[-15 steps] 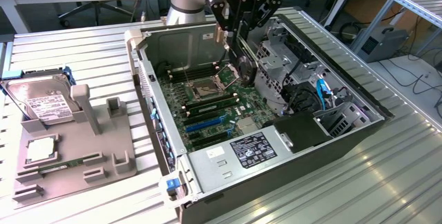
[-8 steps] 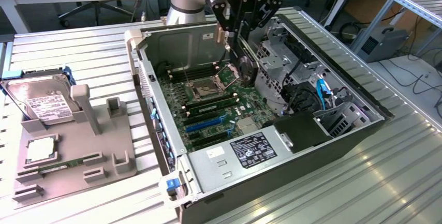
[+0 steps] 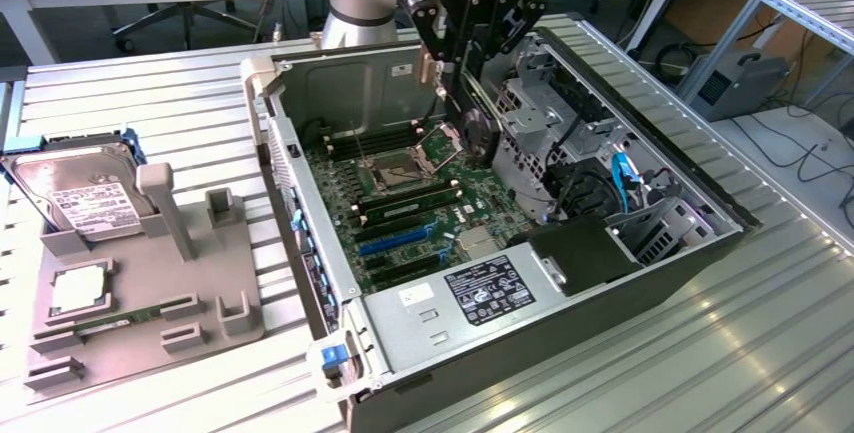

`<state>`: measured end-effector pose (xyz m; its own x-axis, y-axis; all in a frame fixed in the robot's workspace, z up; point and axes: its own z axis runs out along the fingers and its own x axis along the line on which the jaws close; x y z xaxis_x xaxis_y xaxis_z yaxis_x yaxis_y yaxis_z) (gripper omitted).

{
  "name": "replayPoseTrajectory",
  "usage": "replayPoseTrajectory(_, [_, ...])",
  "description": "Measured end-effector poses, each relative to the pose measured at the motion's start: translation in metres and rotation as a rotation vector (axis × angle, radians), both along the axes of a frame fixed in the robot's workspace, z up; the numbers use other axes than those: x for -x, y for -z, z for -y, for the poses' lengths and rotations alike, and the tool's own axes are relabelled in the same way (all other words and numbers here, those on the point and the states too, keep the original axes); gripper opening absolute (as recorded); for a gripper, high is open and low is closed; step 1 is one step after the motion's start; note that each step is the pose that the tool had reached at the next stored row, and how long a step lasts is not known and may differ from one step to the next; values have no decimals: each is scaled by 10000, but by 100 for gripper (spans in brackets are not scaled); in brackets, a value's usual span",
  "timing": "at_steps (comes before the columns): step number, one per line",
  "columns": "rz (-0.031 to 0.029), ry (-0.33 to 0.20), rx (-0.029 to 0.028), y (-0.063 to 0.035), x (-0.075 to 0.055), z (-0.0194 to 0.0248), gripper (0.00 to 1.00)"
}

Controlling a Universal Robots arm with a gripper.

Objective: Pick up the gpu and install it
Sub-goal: 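Pick up the gpu and move the gpu toward the slot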

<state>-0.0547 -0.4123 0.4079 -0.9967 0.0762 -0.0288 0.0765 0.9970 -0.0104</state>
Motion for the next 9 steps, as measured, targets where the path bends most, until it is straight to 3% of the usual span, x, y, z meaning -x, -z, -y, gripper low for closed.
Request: replayPoseTrajectory(9, [0,0,26,13,-30,0,27])
